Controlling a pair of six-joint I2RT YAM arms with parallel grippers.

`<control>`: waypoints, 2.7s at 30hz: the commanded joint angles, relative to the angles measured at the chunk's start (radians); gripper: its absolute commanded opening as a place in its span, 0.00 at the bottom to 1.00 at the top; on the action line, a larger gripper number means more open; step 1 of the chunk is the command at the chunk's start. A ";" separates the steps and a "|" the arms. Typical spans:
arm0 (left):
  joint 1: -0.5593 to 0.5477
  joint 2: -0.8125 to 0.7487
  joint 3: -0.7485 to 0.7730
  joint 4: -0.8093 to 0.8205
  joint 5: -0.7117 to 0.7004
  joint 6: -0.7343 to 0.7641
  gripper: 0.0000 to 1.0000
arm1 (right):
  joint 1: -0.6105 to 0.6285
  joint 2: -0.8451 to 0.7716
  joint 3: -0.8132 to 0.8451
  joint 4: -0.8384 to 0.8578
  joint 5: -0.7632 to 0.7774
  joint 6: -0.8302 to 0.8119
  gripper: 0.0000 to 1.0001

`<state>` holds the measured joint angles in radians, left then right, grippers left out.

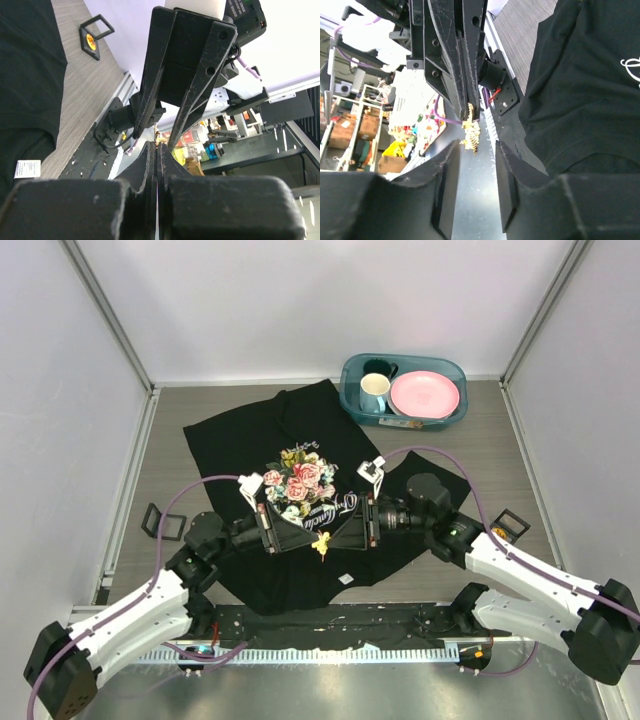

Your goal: Remove the brooch from the garment

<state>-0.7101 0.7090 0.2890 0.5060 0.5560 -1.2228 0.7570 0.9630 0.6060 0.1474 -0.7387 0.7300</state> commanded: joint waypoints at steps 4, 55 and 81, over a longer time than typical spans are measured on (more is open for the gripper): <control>0.018 -0.091 0.038 -0.089 -0.122 0.029 0.00 | 0.022 -0.027 -0.112 0.286 0.008 0.163 0.65; 0.024 -0.045 -0.057 0.081 -0.091 -0.090 0.00 | 0.188 0.092 0.095 0.213 0.214 0.102 0.70; 0.040 0.047 -0.100 0.252 -0.087 -0.270 0.00 | 0.105 0.016 0.279 -0.140 0.300 -0.093 0.71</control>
<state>-0.6819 0.7803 0.1993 0.6910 0.4717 -1.4765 0.9096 1.0801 0.8883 0.0681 -0.4702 0.6891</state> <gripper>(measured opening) 0.011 0.707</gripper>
